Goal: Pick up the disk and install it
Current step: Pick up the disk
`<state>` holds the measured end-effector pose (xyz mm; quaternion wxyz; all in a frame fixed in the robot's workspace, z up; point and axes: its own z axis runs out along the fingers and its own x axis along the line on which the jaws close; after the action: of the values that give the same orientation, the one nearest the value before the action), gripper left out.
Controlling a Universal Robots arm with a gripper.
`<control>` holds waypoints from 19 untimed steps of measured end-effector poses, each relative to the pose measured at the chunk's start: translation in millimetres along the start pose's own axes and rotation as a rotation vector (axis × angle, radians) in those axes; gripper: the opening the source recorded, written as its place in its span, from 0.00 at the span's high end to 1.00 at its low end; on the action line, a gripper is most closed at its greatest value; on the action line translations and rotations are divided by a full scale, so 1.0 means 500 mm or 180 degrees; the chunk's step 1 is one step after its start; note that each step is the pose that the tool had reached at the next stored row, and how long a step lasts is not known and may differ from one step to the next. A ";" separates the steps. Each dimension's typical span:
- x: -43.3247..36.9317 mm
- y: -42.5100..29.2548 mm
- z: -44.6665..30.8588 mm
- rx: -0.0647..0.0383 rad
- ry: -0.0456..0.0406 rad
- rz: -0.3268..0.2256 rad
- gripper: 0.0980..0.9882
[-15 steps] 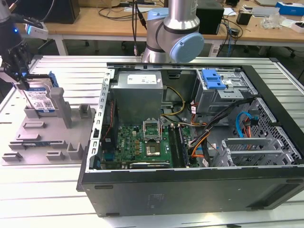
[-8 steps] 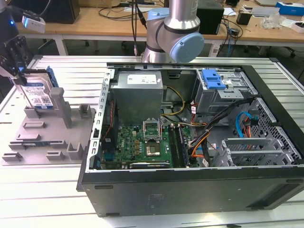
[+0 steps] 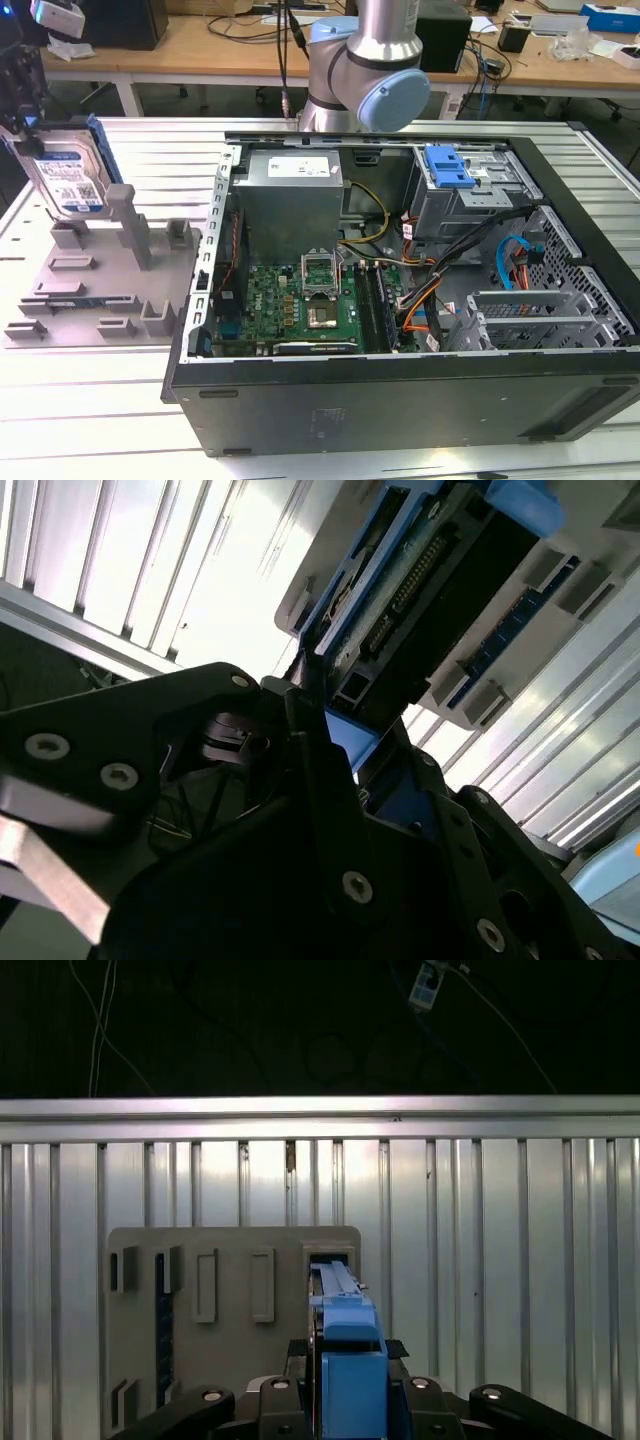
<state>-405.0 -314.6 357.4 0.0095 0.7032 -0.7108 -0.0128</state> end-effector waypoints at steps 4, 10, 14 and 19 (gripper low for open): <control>0.001 0.001 -0.046 0.0000 0.0000 0.0002 0.70; 0.002 0.002 -0.143 0.0000 0.0000 0.0004 0.70; 0.003 0.002 -0.197 0.0000 0.0000 0.0006 0.70; 0.006 0.001 -0.268 0.0000 0.0000 0.0007 0.70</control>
<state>-401.2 -318.3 491.2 0.0094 0.7023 -0.7117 -0.0128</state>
